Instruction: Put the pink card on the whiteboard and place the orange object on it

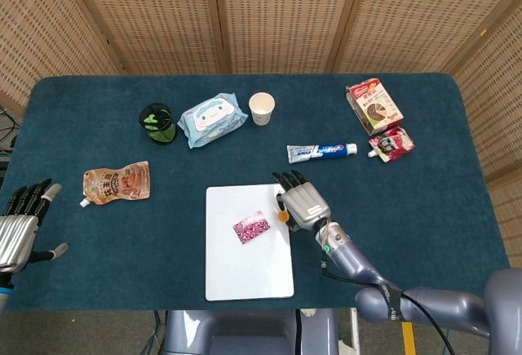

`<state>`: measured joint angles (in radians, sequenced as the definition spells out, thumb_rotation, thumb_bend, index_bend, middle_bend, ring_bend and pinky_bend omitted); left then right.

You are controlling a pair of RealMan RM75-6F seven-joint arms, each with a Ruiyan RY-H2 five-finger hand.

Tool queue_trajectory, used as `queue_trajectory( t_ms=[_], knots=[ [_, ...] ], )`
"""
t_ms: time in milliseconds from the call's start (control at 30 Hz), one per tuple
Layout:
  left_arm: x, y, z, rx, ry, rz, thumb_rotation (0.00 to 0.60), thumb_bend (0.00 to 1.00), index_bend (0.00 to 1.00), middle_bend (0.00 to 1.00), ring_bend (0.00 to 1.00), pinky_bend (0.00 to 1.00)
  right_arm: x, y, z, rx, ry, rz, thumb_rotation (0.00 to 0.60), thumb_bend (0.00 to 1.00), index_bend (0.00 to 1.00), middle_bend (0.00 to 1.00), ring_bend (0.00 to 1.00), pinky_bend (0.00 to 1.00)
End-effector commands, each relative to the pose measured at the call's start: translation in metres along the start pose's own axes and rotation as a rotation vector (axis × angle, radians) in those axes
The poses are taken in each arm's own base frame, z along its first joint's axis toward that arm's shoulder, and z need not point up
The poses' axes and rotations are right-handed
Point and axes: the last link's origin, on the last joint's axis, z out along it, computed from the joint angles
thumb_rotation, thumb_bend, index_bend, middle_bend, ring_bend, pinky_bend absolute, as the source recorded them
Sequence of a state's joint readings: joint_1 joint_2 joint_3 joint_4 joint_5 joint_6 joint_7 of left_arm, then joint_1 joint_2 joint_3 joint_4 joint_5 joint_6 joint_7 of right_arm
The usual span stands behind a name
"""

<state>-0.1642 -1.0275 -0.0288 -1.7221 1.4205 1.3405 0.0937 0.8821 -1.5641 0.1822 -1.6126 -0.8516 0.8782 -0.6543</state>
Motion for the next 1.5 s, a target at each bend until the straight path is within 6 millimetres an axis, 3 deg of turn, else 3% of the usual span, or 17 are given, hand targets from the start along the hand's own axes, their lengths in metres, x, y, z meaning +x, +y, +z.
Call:
queue_trajectory(
  t_ms=[33, 267, 633, 867, 1100, 1333, 1400, 1500],
  knots=[
    [0.001, -0.003, 0.002, 0.008, -0.002, -0.008, 0.600, 0.00, 0.00, 0.00, 0.00, 0.00, 0.000, -0.038, 0.016, 0.046, -0.011, -0.017, 0.600, 0.40, 0.57, 0.00, 0.00, 0.00],
    [0.001, -0.007, 0.001, 0.012, -0.014, -0.022, 0.600, 0.00, 0.00, 0.00, 0.00, 0.00, -0.012, -0.066, 0.036, 0.040, -0.029, -0.039, 0.600, 0.40, 0.57, 0.00, 0.00, 0.00],
    [0.002, -0.009, 0.001, 0.009, -0.014, -0.034, 0.600, 0.00, 0.00, 0.00, 0.00, 0.00, -0.019, -0.073, 0.047, -0.017, -0.052, -0.063, 0.600, 0.40, 0.57, 0.00, 0.00, 0.00],
    [0.001, -0.008, 0.001, 0.004, -0.018, -0.029, 0.600, 0.00, 0.00, 0.00, 0.00, 0.00, -0.017, -0.072, 0.045, -0.013, -0.067, -0.061, 0.600, 0.26, 0.35, 0.00, 0.00, 0.00],
    [0.000, -0.006, 0.001, 0.003, -0.019, -0.024, 0.600, 0.00, 0.00, 0.00, 0.00, 0.00, -0.008, -0.070, 0.040, -0.016, -0.050, -0.046, 0.600, 0.21, 0.32, 0.00, 0.00, 0.00],
    [0.002, -0.007, 0.000, 0.002, -0.009, -0.029, 0.600, 0.00, 0.00, 0.00, 0.00, 0.00, 0.015, -0.050, 0.024, -0.025, 0.019, -0.066, 0.600, 0.24, 0.32, 0.00, 0.00, 0.00],
    [0.002, -0.007, -0.001, -0.002, -0.006, -0.029, 0.600, 0.00, 0.00, 0.00, 0.00, 0.00, 0.026, -0.036, 0.015, -0.025, 0.063, -0.078, 0.600, 0.24, 0.32, 0.00, 0.00, 0.00],
    [0.004, -0.005, -0.001, -0.010, 0.012, -0.027, 0.600, 0.00, 0.00, 0.00, 0.00, 0.00, 0.043, 0.003, -0.008, -0.039, 0.159, -0.085, 0.600, 0.25, 0.26, 0.00, 0.00, 0.00]
  ],
)
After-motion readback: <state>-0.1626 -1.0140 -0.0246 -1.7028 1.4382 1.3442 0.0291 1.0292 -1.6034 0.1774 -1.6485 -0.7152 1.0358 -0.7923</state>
